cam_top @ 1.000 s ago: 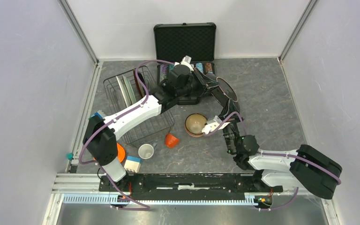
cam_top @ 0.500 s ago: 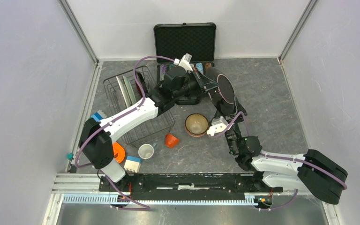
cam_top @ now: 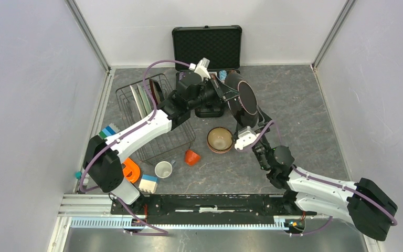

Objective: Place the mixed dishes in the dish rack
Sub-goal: Pick up the plate at the center of the board, then insert the plate into the dish rack.

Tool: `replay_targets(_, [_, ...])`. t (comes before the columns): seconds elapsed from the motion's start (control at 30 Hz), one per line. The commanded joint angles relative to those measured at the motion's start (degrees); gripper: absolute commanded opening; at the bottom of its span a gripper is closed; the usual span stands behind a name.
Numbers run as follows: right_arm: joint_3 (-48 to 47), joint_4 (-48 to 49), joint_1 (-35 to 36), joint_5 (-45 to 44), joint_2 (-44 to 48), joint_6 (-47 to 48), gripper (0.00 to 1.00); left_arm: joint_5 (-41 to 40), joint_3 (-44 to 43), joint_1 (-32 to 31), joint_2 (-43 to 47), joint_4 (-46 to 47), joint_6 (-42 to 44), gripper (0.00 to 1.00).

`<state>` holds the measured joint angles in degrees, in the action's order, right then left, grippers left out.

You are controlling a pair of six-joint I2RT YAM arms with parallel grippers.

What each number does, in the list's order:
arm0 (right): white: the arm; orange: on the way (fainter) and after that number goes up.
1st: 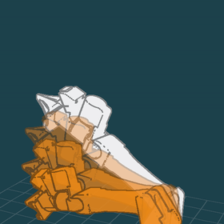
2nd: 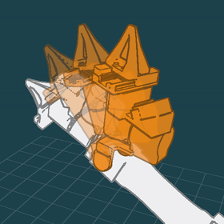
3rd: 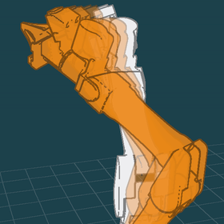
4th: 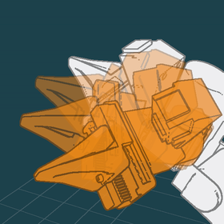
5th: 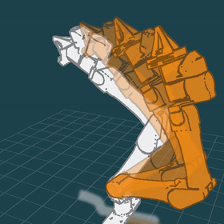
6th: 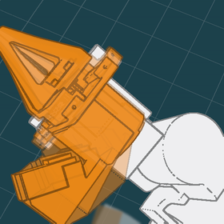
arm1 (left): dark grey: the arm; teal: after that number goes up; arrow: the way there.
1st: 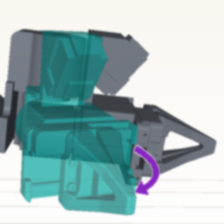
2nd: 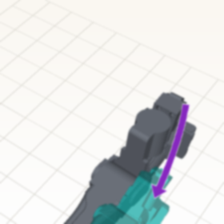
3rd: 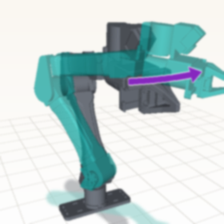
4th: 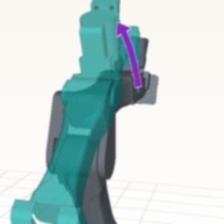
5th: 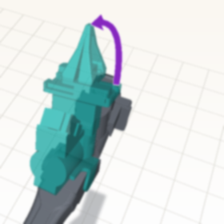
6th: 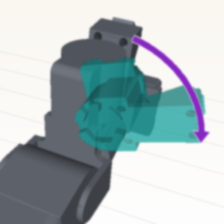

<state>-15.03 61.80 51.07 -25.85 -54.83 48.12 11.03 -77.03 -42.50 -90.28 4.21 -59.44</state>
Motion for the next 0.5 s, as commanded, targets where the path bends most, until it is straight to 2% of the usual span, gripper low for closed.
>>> replay_targets(0.0, [-6.1,-1.4,-1.1,4.7,2.7,-4.7,0.82,-4.5,0.0,4.2,4.1,3.9,8.6,0.02])
replay_targets(0.3, [-10.6,-12.8,-2.1,9.4,1.8,-8.0,0.83,-6.3,0.8,6.4,5.9,1.5,10.7,0.02])
replay_targets(0.47, [-10.9,-14.2,-2.7,11.4,2.8,-9.6,0.83,-8.2,1.2,7.7,7.4,-0.3,13.5,0.02])
